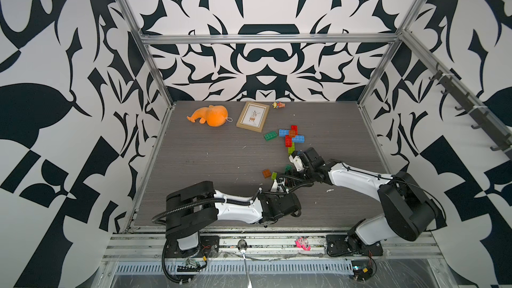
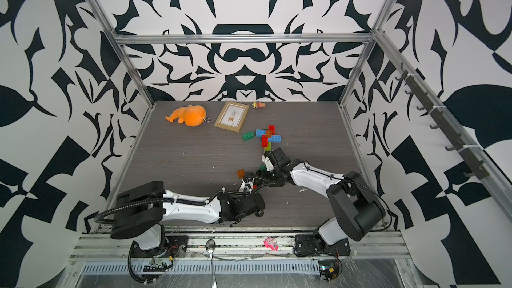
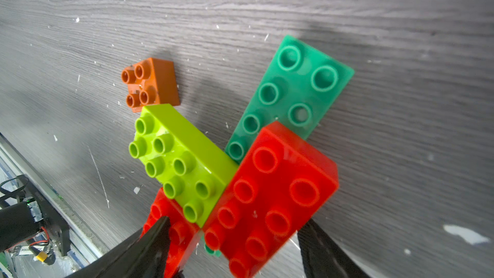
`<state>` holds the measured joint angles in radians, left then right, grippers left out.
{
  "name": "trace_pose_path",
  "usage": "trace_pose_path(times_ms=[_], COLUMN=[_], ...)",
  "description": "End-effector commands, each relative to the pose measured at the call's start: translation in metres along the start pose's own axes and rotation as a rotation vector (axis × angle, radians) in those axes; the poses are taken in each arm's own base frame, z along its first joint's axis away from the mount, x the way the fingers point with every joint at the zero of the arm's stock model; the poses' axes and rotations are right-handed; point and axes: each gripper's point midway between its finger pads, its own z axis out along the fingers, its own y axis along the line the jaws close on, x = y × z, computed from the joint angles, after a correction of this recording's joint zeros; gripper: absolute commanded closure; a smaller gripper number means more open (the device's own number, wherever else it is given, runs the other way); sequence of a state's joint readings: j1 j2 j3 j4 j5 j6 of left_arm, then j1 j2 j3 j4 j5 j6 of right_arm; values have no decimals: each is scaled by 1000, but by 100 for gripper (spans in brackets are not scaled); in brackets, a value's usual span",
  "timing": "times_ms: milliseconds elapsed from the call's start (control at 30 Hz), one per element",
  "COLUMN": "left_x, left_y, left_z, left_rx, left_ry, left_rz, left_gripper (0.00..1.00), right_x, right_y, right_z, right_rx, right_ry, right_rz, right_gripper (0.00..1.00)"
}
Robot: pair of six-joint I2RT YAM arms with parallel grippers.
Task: Assemble a small pinwheel with lego
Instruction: Assemble the lego brick with the lego brick.
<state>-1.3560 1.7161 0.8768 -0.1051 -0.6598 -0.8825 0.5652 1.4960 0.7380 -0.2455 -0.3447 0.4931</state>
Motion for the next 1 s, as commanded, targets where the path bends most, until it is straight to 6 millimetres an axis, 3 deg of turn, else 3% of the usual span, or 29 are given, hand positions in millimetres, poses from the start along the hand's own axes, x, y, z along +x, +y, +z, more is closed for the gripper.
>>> trace_pose_path(times_ms=[0, 567, 967], left_x=[-1, -1, -3], left_y=[5, 16, 16], left_z=[0, 0, 0], left_rx=[-35, -109, -104], left_ry=[8, 29, 29], left_rz=[6, -9, -1], left_gripper=[69, 68, 64], right_x=[2, 21, 22], right_y=[-23, -62, -63], right_z=[5, 21, 27], right_rx=[117, 261, 249], right_ry=[4, 37, 33], right_rz=[11, 77, 99], right_gripper=[23, 26, 29])
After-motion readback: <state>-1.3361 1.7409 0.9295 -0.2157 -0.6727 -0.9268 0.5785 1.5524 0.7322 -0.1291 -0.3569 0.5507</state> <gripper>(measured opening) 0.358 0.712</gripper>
